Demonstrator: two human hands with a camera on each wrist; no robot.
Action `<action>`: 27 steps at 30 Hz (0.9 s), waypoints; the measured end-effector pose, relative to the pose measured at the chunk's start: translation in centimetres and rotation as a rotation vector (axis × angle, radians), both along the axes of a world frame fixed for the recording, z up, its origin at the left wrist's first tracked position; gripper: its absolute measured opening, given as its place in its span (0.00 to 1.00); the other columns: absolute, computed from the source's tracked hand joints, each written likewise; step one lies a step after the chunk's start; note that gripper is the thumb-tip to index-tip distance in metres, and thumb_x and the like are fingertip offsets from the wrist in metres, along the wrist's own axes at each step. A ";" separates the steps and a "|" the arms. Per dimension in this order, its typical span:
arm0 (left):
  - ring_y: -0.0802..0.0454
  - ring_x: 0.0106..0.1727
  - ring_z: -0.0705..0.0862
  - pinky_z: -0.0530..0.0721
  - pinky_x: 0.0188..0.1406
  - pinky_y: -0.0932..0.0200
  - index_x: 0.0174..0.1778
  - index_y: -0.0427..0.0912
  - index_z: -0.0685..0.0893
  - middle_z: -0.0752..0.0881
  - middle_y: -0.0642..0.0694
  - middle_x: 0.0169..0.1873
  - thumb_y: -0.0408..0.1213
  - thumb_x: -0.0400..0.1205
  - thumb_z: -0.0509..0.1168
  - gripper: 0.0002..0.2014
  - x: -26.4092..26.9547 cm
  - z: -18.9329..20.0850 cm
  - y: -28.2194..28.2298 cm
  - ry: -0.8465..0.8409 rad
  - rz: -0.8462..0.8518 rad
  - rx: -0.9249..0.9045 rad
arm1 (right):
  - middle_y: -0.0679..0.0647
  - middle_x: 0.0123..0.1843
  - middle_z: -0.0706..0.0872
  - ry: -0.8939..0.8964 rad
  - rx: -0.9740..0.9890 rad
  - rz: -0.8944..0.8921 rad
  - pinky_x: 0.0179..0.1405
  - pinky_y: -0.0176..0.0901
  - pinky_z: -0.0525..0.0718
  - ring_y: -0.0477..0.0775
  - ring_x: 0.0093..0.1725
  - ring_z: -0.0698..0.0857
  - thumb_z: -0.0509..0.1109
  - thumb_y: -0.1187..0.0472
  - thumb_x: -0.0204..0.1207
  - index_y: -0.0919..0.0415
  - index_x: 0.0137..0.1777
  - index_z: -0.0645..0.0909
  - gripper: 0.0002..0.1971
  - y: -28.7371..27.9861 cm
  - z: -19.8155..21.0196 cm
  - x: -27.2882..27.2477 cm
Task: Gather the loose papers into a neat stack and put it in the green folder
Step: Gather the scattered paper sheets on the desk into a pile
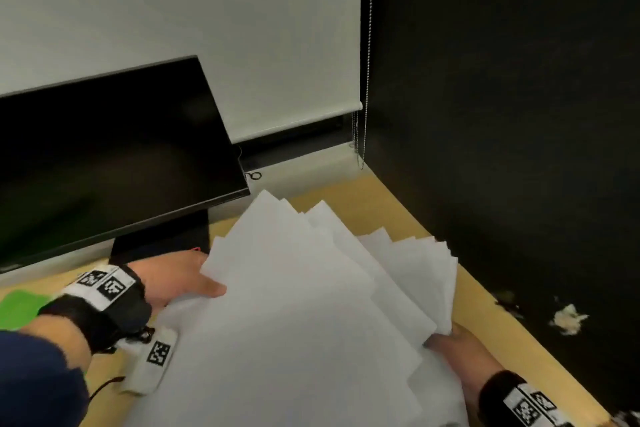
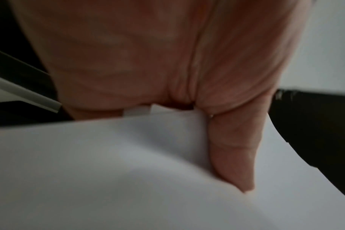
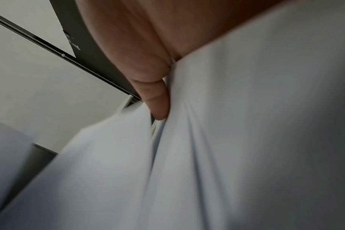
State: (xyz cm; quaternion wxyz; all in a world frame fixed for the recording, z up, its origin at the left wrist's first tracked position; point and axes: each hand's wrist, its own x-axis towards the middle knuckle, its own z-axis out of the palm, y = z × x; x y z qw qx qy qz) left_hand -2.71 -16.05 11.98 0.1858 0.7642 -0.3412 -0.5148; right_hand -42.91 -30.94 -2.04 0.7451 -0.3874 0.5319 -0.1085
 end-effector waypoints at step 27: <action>0.48 0.52 0.89 0.80 0.44 0.65 0.57 0.46 0.88 0.91 0.50 0.48 0.38 0.81 0.72 0.09 -3.1 -8.7 -7.4 -0.377 -0.042 -0.015 | 0.66 0.63 0.92 -0.096 0.078 0.045 0.69 0.71 0.83 0.72 0.61 0.91 0.88 0.54 0.61 0.60 0.71 0.81 0.37 -1.8 -1.1 -0.2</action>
